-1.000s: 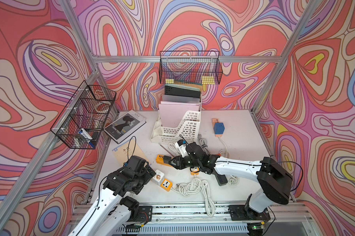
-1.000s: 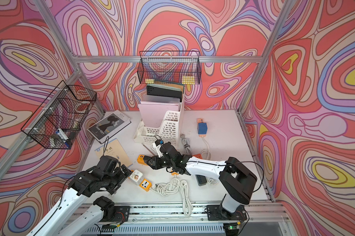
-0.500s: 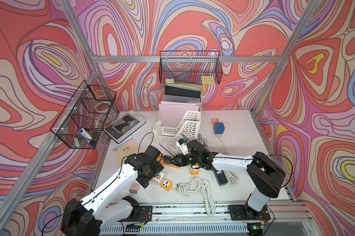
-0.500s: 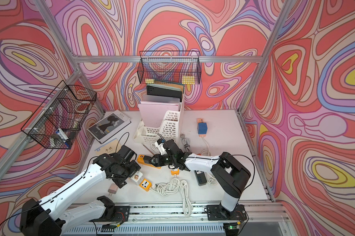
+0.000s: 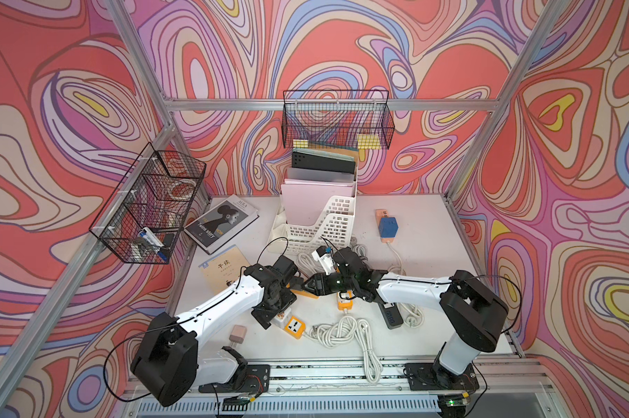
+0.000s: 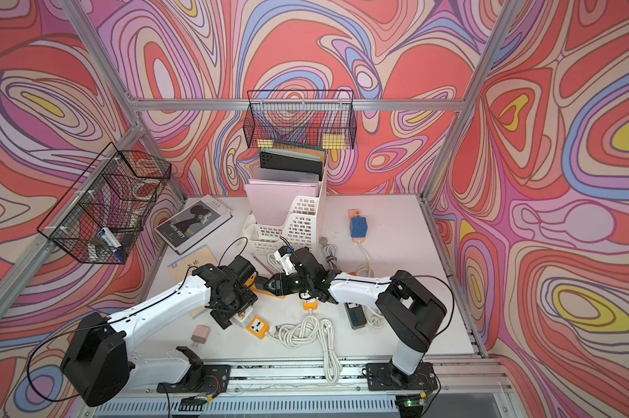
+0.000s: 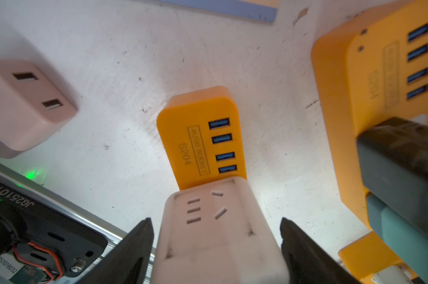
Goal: Pull the plug off the socket
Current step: Remove the plug from the socket.
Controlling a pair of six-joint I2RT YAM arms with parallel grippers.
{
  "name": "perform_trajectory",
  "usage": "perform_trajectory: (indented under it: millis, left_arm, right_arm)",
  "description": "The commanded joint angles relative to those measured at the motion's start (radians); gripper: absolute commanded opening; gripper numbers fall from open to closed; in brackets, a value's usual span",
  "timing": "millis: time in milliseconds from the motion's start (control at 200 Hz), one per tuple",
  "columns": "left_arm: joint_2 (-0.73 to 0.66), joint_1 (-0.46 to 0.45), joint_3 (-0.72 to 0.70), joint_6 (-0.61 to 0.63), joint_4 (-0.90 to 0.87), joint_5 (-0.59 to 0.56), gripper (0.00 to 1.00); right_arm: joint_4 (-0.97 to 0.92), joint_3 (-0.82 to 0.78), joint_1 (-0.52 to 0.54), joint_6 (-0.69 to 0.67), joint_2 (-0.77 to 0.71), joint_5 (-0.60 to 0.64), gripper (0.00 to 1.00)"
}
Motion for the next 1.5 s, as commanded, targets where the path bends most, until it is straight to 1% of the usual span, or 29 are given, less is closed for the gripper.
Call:
perform_trajectory:
  millis: [0, 45, 110, 145, 155, 185, 205, 325, 350, 406, 456, 651, 726, 771, 821, 851, 991, 1087, 1207, 1312, 1392, 1452, 1497]
  left_arm:
    - [-0.014, -0.004, -0.011, 0.007, 0.013, -0.009, 0.73]
    - [-0.029, -0.004, -0.023, 0.006, 0.022, -0.009, 0.67]
    - [-0.058, -0.004, -0.044, 0.005, 0.037, -0.012, 0.55]
    - [-0.073, -0.004, -0.055, 0.004, 0.049, -0.017, 0.53]
    - [-0.079, -0.004, -0.059, 0.004, 0.053, -0.019, 0.51]
    - [-0.093, -0.003, -0.070, 0.005, 0.066, -0.021, 0.49]
    - [-0.102, -0.004, -0.077, 0.007, 0.078, -0.020, 0.45]
    - [-0.155, -0.002, -0.107, 0.042, 0.140, -0.009, 0.36]
    - [-0.166, -0.002, -0.111, 0.061, 0.153, -0.011, 0.33]
    - [-0.189, -0.001, -0.115, 0.088, 0.153, -0.025, 0.31]
    - [-0.212, 0.003, -0.122, 0.125, 0.161, -0.032, 0.25]
    - [-0.336, 0.017, -0.171, 0.186, 0.176, -0.028, 0.23]
    - [-0.402, 0.020, -0.209, 0.203, 0.232, -0.009, 0.23]
    - [-0.441, 0.022, -0.231, 0.208, 0.276, 0.007, 0.23]
    - [-0.479, 0.022, -0.254, 0.210, 0.323, 0.019, 0.22]
    - [-0.496, 0.024, -0.261, 0.212, 0.345, 0.025, 0.22]
    - [-0.520, 0.025, -0.266, 0.248, 0.386, 0.064, 0.20]
    - [-0.520, 0.027, -0.268, 0.250, 0.396, 0.086, 0.20]
    - [-0.527, 0.026, -0.275, 0.240, 0.431, 0.105, 0.20]
    - [-0.532, 0.027, -0.276, 0.245, 0.449, 0.119, 0.19]
    - [-0.542, 0.027, -0.292, 0.244, 0.497, 0.143, 0.19]
    - [-0.553, 0.028, -0.304, 0.243, 0.535, 0.167, 0.18]
    - [-0.560, 0.027, -0.302, 0.245, 0.522, 0.166, 0.18]
  right_arm:
    - [0.002, -0.004, -0.001, 0.008, -0.036, 0.016, 0.42]
    - [0.003, -0.008, -0.001, 0.016, -0.038, 0.014, 0.42]
    - [0.010, -0.016, -0.002, 0.024, -0.039, 0.003, 0.42]
    - [0.021, -0.019, -0.001, 0.025, -0.038, -0.011, 0.42]
    - [0.023, -0.020, 0.000, 0.024, -0.038, -0.013, 0.42]
    - [0.025, -0.020, -0.001, 0.025, -0.036, -0.022, 0.42]
    - [0.029, -0.020, -0.001, 0.027, -0.032, -0.028, 0.42]
    - [0.015, 0.007, -0.001, 0.019, 0.006, -0.089, 0.43]
    - [0.014, 0.011, 0.000, 0.018, 0.016, -0.105, 0.43]
    - [0.012, 0.009, 0.001, 0.024, 0.027, -0.119, 0.43]
    - [0.001, 0.006, 0.006, 0.024, 0.033, -0.122, 0.44]
    - [-0.075, 0.014, 0.029, 0.016, 0.063, -0.123, 0.48]
    - [-0.079, 0.015, 0.048, 0.012, 0.063, -0.130, 0.50]
    - [-0.084, 0.015, 0.056, 0.007, 0.095, -0.143, 0.51]
    - [-0.084, 0.018, 0.062, -0.001, 0.103, -0.159, 0.55]
    - [-0.079, 0.017, 0.063, -0.001, 0.109, -0.174, 0.55]
    - [-0.098, 0.023, 0.068, -0.019, 0.142, -0.219, 0.56]
    - [-0.087, 0.023, 0.068, -0.026, 0.160, -0.254, 0.56]
    - [-0.086, 0.024, 0.068, -0.030, 0.165, -0.254, 0.51]
    - [-0.075, 0.017, 0.069, -0.026, 0.157, -0.249, 0.42]
    - [-0.066, 0.019, 0.069, -0.027, 0.154, -0.250, 0.36]
    - [-0.075, 0.022, 0.068, -0.025, 0.155, -0.241, 0.25]
    - [-0.093, 0.020, 0.068, -0.018, 0.151, -0.221, 0.20]
